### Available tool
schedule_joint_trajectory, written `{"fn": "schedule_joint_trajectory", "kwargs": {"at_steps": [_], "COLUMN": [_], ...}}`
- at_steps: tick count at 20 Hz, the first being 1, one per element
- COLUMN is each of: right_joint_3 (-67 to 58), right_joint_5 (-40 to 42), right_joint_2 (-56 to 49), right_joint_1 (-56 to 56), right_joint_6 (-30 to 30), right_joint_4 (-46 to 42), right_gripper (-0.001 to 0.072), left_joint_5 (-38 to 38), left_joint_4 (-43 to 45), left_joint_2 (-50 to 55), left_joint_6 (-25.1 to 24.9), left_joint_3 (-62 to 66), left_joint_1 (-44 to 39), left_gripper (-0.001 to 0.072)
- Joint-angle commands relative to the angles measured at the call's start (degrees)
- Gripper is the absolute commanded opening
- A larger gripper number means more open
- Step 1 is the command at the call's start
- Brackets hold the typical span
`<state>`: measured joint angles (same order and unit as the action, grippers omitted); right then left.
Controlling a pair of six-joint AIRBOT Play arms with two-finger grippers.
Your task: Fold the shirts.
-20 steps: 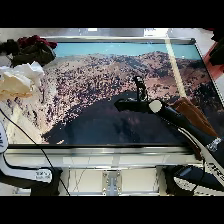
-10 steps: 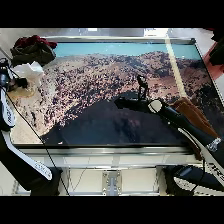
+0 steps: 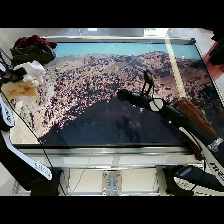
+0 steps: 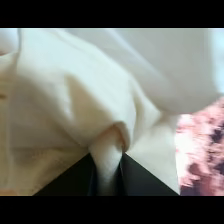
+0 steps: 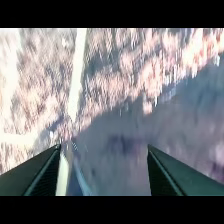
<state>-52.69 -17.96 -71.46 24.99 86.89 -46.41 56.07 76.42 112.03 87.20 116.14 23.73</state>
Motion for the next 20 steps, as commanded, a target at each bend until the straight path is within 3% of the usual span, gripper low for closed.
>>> {"fn": "schedule_joint_trajectory", "kwargs": {"at_steps": [1,2,4,9,12,15,16,17,18,20], "right_joint_3": [-4.0,-5.7,-8.5,-11.6,-11.6,-10.1,-8.3,-5.9,-2.5,5.4], "right_joint_5": [-3.5,-6.4,-10.8,-17.9,-23.8,-30.6,-32.4,-33.8,-34.6,-35.4], "right_joint_2": [2.7,4.5,8.7,21.0,23.9,22.1,21.0,19.8,18.6,16.1], "right_joint_1": [-5.2,-8.0,-13.2,-26.0,-30.3,-30.6,-30.6,-30.6,-30.5,-28.1], "right_joint_6": [0.5,0.3,0.3,0.3,0.3,0.3,0.3,0.3,0.2,-2.8], "right_joint_4": [-3.6,-5.2,-8.8,-16.2,-19.4,-21.9,-21.3,-19.7,-16.3,-7.4], "right_gripper": [0.0604,0.0603,0.0603,0.0603,0.0604,0.0605,0.0605,0.0606,0.0606,0.0606], "left_joint_5": [11.3,15.6,23.3,44.9,48.8,39.2,35.3,32.7,31.5,30.4], "left_joint_4": [-36.6,-43.4,-48.5,-45.9,-31.8,-6.4,1.4,7.8,12.4,18.1], "left_joint_2": [-6.6,-9.0,-13.2,-19.1,-19.1,-18.6,-18.3,-18.1,-18.0,-18.0], "left_joint_6": [-17.2,-20.3,-22.6,-24.2,-24.2,-21.0,-19.4,-17.4,-16.4,-14.9], "left_joint_3": [1.9,1.9,1.9,1.7,-3.3,-13.0,-15.7,-17.4,-17.6,-16.7], "left_joint_1": [-1.6,-3.1,-6.9,-21.0,-30.5,-39.2,-41.4,-43.1,-44.2,-44.5], "left_gripper": [0.0013,0.0012,0.0012,0.0013,0.0013,0.0025,0.0163,0.0533,0.0713,0.0709]}}
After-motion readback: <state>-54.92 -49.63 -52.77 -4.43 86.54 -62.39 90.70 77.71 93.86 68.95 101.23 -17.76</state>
